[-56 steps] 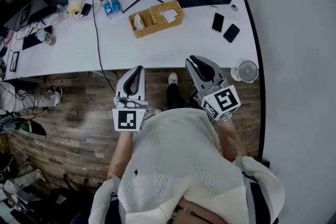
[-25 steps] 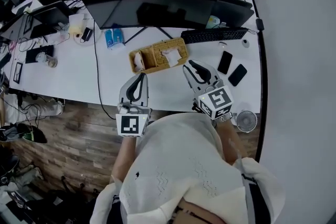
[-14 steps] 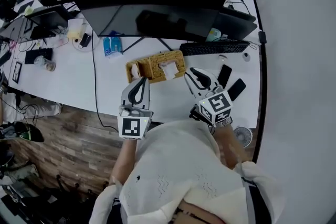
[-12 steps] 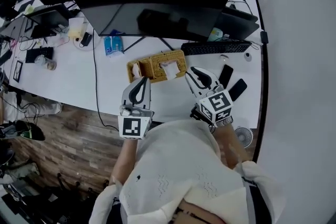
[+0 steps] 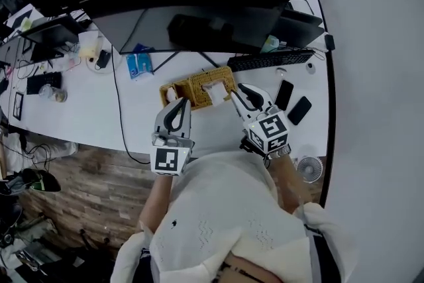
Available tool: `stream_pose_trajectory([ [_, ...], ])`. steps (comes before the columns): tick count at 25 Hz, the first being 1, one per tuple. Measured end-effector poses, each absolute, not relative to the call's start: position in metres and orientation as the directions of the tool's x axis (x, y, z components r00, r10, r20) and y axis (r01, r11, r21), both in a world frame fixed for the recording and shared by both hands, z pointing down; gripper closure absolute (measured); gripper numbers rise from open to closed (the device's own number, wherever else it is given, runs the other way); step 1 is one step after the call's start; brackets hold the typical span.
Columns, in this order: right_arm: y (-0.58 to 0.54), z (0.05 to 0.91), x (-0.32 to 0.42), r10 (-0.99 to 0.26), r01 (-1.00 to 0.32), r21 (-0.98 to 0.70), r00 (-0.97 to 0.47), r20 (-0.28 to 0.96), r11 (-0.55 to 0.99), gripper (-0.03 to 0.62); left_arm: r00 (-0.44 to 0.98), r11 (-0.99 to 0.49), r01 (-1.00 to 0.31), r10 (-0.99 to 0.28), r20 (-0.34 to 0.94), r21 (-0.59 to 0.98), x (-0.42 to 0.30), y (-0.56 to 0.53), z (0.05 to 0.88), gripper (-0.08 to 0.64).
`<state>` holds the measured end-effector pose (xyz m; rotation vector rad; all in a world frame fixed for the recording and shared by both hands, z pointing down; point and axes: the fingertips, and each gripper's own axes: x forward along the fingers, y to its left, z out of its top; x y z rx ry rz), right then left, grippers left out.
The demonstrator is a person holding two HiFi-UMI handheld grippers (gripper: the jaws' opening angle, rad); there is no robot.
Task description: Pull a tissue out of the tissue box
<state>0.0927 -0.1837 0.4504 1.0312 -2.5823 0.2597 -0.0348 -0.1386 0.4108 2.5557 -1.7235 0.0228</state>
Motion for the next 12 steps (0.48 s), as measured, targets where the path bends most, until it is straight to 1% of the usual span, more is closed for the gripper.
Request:
stream_pose_trajectory([
  [7, -0.189, 0.465, 0.091, -0.650, -0.733, -0.030, -0.621, 0.438, 0.680, 0.482, 0.447, -0.445, -0.894, -0.893, 0.040, 0.051, -0.034, -0.154, 0.420, 0.546],
  [12, -0.189, 0.484, 0.091, -0.636, -0.741, -0.022, -0.591, 0.497, 0.671, 0.459, 0.470, -0.465, -0.880, -0.882, 0.037, 0.094, -0.031, -0.162, 0.420, 0.546],
])
